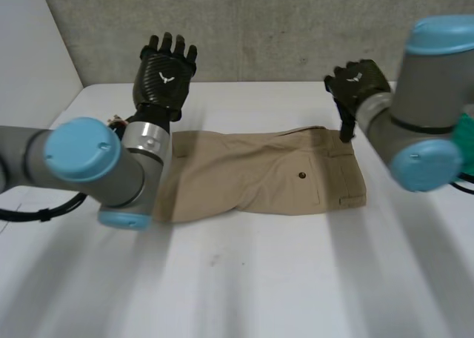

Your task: Fold the laundry.

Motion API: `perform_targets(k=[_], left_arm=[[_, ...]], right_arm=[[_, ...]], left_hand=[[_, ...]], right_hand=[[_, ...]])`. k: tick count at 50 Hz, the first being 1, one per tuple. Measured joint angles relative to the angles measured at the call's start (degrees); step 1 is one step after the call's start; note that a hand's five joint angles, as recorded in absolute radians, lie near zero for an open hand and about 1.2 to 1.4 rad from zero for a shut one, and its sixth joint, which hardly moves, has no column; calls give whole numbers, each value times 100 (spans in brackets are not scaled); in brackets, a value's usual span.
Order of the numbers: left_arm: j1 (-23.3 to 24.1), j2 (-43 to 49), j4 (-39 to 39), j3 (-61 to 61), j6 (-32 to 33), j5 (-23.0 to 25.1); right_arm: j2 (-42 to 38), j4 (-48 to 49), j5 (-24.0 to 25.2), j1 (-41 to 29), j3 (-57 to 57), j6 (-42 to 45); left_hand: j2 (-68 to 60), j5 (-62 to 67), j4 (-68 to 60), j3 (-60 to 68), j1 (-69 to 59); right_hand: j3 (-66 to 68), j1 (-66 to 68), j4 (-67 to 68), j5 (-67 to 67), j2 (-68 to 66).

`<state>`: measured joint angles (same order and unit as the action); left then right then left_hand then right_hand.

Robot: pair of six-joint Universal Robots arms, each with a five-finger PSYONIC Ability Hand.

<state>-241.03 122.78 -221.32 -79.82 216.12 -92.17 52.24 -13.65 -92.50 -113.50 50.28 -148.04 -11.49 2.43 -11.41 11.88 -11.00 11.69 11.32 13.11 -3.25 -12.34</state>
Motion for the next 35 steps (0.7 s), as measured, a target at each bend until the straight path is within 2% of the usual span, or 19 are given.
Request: perform_targets(k=[7, 9, 16, 25, 27, 35], left_arm=[[41, -837, 844, -756, -783, 8], [43, -969, 1348, -889, -1182, 27], [29, -924, 2474, -957, -1874, 88], [-14, -524, 2741, -800, -1930, 88], [-58, -181, 2716, -554, -1848, 67], [-211, 335, 2461, -146, -1322, 25]], right_arm=[[672, -362, 284, 338, 1318, -418], [723, -285, 424, 448, 1736, -524], [684, 329, 1016, 699, 2571, -632], [450, 1071, 1252, 818, 2894, -644], [224, 1385, 1249, 829, 2890, -619], [-126, 1583, 1222, 823, 2728, -565]], left_hand=[[0, 0, 0, 0, 0], [0, 0, 0, 0, 0], [-3, 0, -6, 0, -22], [-3, -2, -6, 0, -22], [-3, 0, -6, 0, -22], [-3, 1, -5, 0, -22]], right_hand=[[4, 0, 0, 0, 0], [263, 104, 136, -177, -204], [868, 595, 702, -646, -680], [1168, 836, 1011, -943, -970], [1169, 836, 1011, -958, -970], [1458, 1139, 1323, -1215, -1309]])
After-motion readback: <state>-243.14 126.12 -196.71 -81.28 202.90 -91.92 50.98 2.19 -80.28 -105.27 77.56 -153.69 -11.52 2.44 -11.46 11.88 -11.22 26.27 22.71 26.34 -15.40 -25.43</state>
